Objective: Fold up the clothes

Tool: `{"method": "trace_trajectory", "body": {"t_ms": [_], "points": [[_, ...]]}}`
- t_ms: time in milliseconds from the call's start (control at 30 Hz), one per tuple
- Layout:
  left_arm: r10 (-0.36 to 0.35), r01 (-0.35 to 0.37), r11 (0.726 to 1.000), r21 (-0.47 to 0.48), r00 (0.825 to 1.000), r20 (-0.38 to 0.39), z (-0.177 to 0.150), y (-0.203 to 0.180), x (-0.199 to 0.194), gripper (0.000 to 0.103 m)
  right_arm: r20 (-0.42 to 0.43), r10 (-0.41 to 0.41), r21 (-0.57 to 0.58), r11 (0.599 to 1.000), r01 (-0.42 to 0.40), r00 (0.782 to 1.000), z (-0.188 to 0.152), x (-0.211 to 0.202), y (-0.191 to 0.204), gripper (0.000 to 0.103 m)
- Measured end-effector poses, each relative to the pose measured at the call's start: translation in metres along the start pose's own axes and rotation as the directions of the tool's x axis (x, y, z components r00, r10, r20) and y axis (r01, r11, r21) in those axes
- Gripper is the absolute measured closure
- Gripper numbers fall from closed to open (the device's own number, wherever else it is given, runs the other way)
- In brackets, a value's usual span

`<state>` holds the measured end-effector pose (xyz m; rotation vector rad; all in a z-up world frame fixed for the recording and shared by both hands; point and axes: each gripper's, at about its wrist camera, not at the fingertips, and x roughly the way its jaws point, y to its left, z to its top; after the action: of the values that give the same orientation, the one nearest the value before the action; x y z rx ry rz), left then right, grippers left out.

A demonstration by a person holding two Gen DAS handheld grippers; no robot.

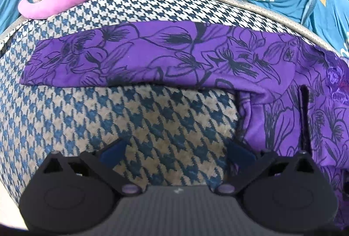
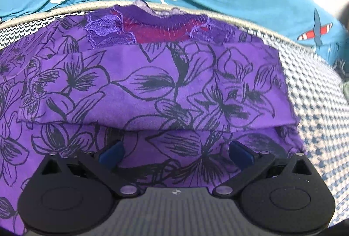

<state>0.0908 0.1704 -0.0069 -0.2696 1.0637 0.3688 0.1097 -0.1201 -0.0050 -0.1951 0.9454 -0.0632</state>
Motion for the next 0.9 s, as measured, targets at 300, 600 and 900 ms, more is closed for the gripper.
{"method": "trace_trajectory", "body": {"t_ms": [300,600,900], "points": [[0.037,-0.037,0.999,-0.008,0.998,0.051,0.003,0.012,-0.008,0.000,0.058,0.154,0.049,0.986,-0.157,0.986,0.007,-0.017,0.001,0.000],[0.054,-0.052,0.998,-0.041,0.997,0.063,0.002,0.030,-0.009,0.000,0.071,0.288,0.013,0.957,-0.289,0.955,0.007,-0.020,0.019,0.000],[0.050,-0.048,0.998,-0.037,0.997,0.059,-0.001,0.033,-0.011,0.000,0.054,0.313,-0.028,0.950,-0.311,0.948,0.004,-0.018,0.031,0.000]]}}
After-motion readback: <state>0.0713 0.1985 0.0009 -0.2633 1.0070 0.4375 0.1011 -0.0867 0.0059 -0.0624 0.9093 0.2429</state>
